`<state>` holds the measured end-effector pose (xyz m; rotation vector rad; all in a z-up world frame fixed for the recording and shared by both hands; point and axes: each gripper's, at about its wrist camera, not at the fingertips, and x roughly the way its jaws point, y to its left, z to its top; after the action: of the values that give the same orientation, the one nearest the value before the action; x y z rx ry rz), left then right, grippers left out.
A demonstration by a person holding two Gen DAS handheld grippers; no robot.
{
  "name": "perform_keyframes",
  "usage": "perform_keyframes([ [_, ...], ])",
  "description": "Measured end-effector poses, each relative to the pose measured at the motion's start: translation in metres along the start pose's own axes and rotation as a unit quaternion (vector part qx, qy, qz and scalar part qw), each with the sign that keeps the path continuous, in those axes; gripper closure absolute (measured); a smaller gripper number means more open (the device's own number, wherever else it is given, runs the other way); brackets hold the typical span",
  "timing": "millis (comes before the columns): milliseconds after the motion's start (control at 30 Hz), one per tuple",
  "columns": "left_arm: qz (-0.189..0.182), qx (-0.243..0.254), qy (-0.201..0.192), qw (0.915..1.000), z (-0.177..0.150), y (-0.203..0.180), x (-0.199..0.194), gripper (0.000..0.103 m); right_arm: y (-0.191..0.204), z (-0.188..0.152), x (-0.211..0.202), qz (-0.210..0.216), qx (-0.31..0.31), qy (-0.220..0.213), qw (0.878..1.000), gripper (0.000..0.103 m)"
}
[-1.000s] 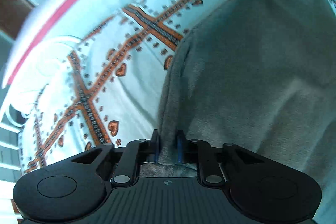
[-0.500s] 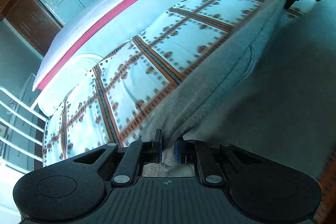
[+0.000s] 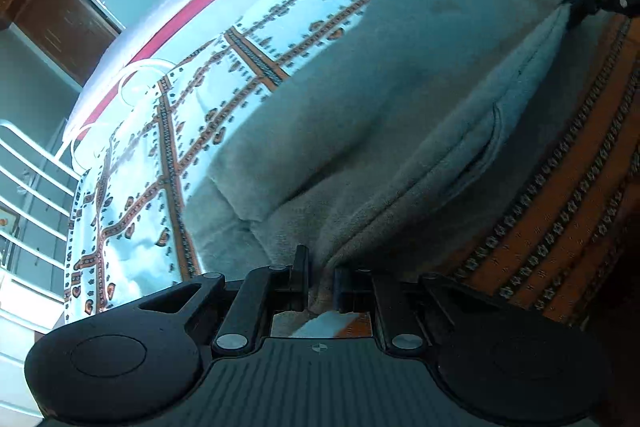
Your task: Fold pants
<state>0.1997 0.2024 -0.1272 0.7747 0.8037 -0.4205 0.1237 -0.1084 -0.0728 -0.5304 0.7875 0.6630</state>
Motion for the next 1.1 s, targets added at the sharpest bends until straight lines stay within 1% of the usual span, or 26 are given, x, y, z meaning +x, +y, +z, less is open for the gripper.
perform_keyframes([
  [100, -0.004, 0.032, 0.023, 0.9992, -0.007, -0.019, 0.009, 0.091, 0.013, -0.008, 0.004, -0.016, -0.032, 0.005, 0.999, 0.103],
  [167, 0.005, 0.045, 0.024, 0.9987, -0.007, -0.026, 0.012, 0.090, 0.019, -0.013, 0.017, -0.011, -0.036, 0.026, 0.999, 0.103],
  [233, -0.001, 0.013, 0.019, 0.9997, -0.005, -0.018, 0.007, 0.087, 0.025, -0.016, 0.018, -0.017, -0.035, 0.023, 0.999, 0.100],
  [267, -0.009, -0.019, 0.011, 0.9997, -0.004, -0.010, 0.002, 0.078, 0.026, -0.016, 0.016, -0.023, -0.032, 0.019, 0.999, 0.093],
  [300, -0.024, -0.054, 0.005, 0.9982, -0.003, 0.000, -0.004, 0.073, 0.025, -0.014, 0.013, -0.022, -0.027, 0.015, 0.999, 0.088],
  [333, -0.040, -0.086, 0.004, 0.9955, -0.004, 0.009, -0.008, 0.064, 0.023, -0.012, 0.008, -0.013, -0.019, 0.009, 1.000, 0.087],
  [400, -0.061, -0.135, 0.007, 0.9889, -0.003, 0.022, -0.017, 0.034, 0.022, -0.007, -0.001, -0.003, -0.003, -0.001, 1.000, 0.087],
  [433, -0.057, -0.154, 0.008, 0.9863, -0.005, 0.025, -0.023, 0.009, 0.021, -0.005, -0.005, 0.000, 0.004, -0.007, 1.000, 0.087],
  [467, -0.054, -0.172, 0.000, 0.9837, -0.007, 0.028, -0.030, 0.001, 0.021, -0.003, -0.009, 0.003, 0.011, -0.016, 1.000, 0.086],
  [533, -0.068, -0.218, 0.007, 0.9736, -0.013, 0.037, -0.038, 0.001, 0.021, -0.002, -0.015, 0.008, 0.031, -0.026, 0.999, 0.084],
  [600, -0.085, -0.284, 0.025, 0.9547, -0.023, 0.050, -0.037, 0.001, 0.021, -0.003, -0.018, 0.019, 0.051, -0.031, 0.998, 0.084],
  [633, -0.097, -0.324, 0.033, 0.9407, -0.030, 0.057, -0.035, 0.001, 0.021, -0.004, -0.020, 0.022, 0.057, -0.032, 0.998, 0.084],
  [667, -0.112, -0.374, 0.040, 0.9198, -0.038, 0.065, -0.031, 0.001, 0.020, -0.004, -0.020, 0.025, 0.061, -0.033, 0.997, 0.084],
  [700, -0.128, -0.428, 0.045, 0.8935, -0.048, 0.071, -0.027, 0.001, 0.021, -0.004, -0.020, 0.027, 0.061, -0.033, 0.997, 0.084],
  [733, -0.146, -0.482, 0.045, 0.8625, -0.058, 0.077, -0.023, 0.001, 0.022, -0.005, -0.021, 0.026, 0.061, -0.034, 0.997, 0.084],
  [767, -0.162, -0.523, 0.045, 0.8353, -0.068, 0.081, -0.019, 0.001, 0.022, -0.005, -0.020, 0.026, 0.062, -0.034, 0.997, 0.084],
  [800, -0.177, -0.555, 0.050, 0.8111, -0.073, 0.083, -0.013, 0.001, 0.023, -0.005, -0.021, 0.028, 0.064, -0.035, 0.997, 0.084],
  [833, -0.185, -0.577, 0.057, 0.7935, -0.078, 0.084, -0.007, 0.002, 0.023, -0.006, -0.022, 0.029, 0.069, -0.037, 0.997, 0.084],
  [867, -0.189, -0.597, 0.063, 0.7775, -0.083, 0.083, 0.000, 0.011, 0.023, -0.006, -0.024, 0.029, 0.073, -0.038, 0.996, 0.084],
  [900, -0.192, -0.619, 0.072, 0.7584, -0.088, 0.081, 0.006, 0.018, 0.024, -0.007, -0.025, 0.029, 0.076, -0.039, 0.996, 0.084],
  [933, -0.196, -0.643, 0.080, 0.7365, -0.094, 0.079, 0.013, 0.031, 0.024, -0.009, -0.026, 0.027, 0.080, -0.040, 0.996, 0.085],
  [967, -0.201, -0.660, 0.074, 0.7199, -0.099, 0.074, 0.017, 0.043, 0.024, -0.010, -0.027, 0.026, 0.085, -0.040, 0.995, 0.086],
  [1000, -0.205, -0.667, 0.061, 0.7134, -0.099, 0.071, 0.018, 0.049, 0.022, -0.011, -0.027, 0.026, 0.094, -0.037, 0.995, 0.087],
  [1033, -0.200, -0.661, 0.053, 0.7213, -0.095, 0.067, 0.019, 0.056, 0.019, -0.014, -0.027, 0.029, 0.108, -0.032, 0.993, 0.087],
  [1067, -0.190, -0.650, 0.047, 0.7346, -0.088, 0.066, 0.018, 0.056, 0.016, -0.015, -0.026, 0.033, 0.122, -0.027, 0.992, 0.087],
  [1100, -0.180, -0.642, 0.041, 0.7444, -0.082, 0.062, 0.015, 0.056, 0.013, -0.018, -0.026, 0.036, 0.137, -0.023, 0.990, 0.087],
])
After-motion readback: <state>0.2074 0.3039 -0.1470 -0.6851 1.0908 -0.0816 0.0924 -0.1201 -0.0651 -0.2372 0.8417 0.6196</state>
